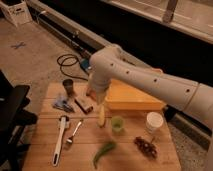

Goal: Place apple in tray

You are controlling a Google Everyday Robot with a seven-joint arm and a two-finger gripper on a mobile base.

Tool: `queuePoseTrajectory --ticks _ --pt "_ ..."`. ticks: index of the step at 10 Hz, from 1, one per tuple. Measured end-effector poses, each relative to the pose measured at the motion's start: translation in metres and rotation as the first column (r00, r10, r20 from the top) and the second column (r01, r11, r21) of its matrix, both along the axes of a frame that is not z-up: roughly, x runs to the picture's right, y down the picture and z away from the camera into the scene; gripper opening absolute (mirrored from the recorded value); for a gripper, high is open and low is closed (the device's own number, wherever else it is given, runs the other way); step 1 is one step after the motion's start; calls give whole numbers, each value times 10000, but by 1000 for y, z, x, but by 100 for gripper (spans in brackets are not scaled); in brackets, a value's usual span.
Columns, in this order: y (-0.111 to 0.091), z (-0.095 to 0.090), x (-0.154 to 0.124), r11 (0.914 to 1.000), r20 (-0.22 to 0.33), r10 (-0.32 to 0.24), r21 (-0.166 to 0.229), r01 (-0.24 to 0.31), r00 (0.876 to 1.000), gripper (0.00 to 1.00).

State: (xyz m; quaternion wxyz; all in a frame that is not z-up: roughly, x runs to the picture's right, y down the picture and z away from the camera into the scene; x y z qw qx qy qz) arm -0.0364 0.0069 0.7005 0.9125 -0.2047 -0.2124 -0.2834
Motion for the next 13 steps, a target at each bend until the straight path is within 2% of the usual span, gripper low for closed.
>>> queuePoseTrajectory --ticks 2,4,6,8,11,13 --pt "-54 13 42 9967 -208 742 355 -734 9970 0" --pt "-78 27 84 9872 -328 1524 525 -1506 9878 0" --pt "-88 48 124 9738 -571 2254 434 -2231 9726 0" --pt "-81 76 151 9602 -757 2794 181 -2788 9572 0" --pt "-48 119 175 9434 -823 3278 -244 -3307 9412 0" --pt "-26 141 186 9319 -570 3577 -425 -3603 9321 3"
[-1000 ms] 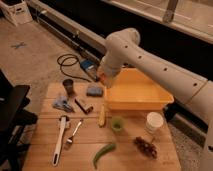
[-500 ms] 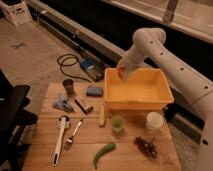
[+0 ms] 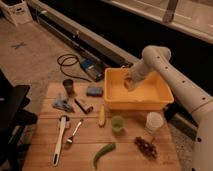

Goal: Place apple in tray

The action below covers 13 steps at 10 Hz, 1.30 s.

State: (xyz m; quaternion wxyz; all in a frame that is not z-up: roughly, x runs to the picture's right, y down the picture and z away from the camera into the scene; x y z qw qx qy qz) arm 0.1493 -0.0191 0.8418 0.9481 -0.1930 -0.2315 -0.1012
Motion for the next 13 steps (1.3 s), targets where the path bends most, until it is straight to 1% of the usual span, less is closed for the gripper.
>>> queuePoseTrajectory --ticks 1,4,11,13 --pt "4 3 5 9999 60 109 40 -109 9999 4" --pt "3 3 1 10000 107 80 44 -81 9999 4" --pt "4 3 1 10000 102 84 42 -85 9999 4" --pt "5 1 -2 9998 247 100 186 -104 9996 4"
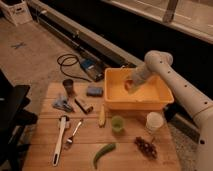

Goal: Place apple in tray

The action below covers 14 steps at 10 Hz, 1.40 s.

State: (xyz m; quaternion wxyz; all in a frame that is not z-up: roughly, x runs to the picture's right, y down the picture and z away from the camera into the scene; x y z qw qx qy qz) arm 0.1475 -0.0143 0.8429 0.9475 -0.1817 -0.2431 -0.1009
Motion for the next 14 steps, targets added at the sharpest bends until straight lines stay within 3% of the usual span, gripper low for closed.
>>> queuePoseTrajectory --ticks 7,8,9,14 --pt "3 3 12 9979 441 642 92 -647 9970 0" --pt "4 4 11 9974 641 681 173 -693 9956 4" --pt "5 4 11 9972 805 697 215 -716 9943 15" --pt "6 6 9 9980 614 580 203 -593 9964 61"
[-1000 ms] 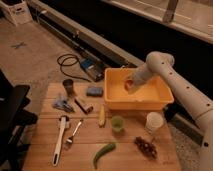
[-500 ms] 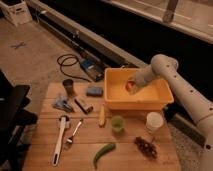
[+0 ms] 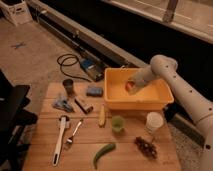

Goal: Place apple in tray

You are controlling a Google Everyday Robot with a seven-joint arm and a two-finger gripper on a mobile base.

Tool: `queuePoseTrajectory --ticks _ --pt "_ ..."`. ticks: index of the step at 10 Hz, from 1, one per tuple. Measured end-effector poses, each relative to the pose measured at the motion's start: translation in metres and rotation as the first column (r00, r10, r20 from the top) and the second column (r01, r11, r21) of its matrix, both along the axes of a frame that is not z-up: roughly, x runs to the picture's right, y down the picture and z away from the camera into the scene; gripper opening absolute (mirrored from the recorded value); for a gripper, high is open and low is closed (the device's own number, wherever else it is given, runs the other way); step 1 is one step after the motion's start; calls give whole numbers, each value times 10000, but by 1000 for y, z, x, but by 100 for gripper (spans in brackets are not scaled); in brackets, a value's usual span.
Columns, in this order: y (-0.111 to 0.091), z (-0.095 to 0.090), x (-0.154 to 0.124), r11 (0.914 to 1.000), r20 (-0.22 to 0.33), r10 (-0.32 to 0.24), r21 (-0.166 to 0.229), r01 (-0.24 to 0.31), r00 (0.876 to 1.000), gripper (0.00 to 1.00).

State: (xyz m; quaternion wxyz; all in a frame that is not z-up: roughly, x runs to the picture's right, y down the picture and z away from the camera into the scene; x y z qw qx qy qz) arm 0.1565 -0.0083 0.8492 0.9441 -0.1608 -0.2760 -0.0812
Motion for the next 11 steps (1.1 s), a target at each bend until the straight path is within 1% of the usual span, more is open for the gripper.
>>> queuePoseTrajectory --ticks 1,2,11 --pt "2 1 2 10000 -24 14 -55 -14 10000 72" --pt "3 2 3 10000 -32 17 -92 -17 10000 79" --pt "5 3 2 9999 30 -15 -144 15 10000 80"
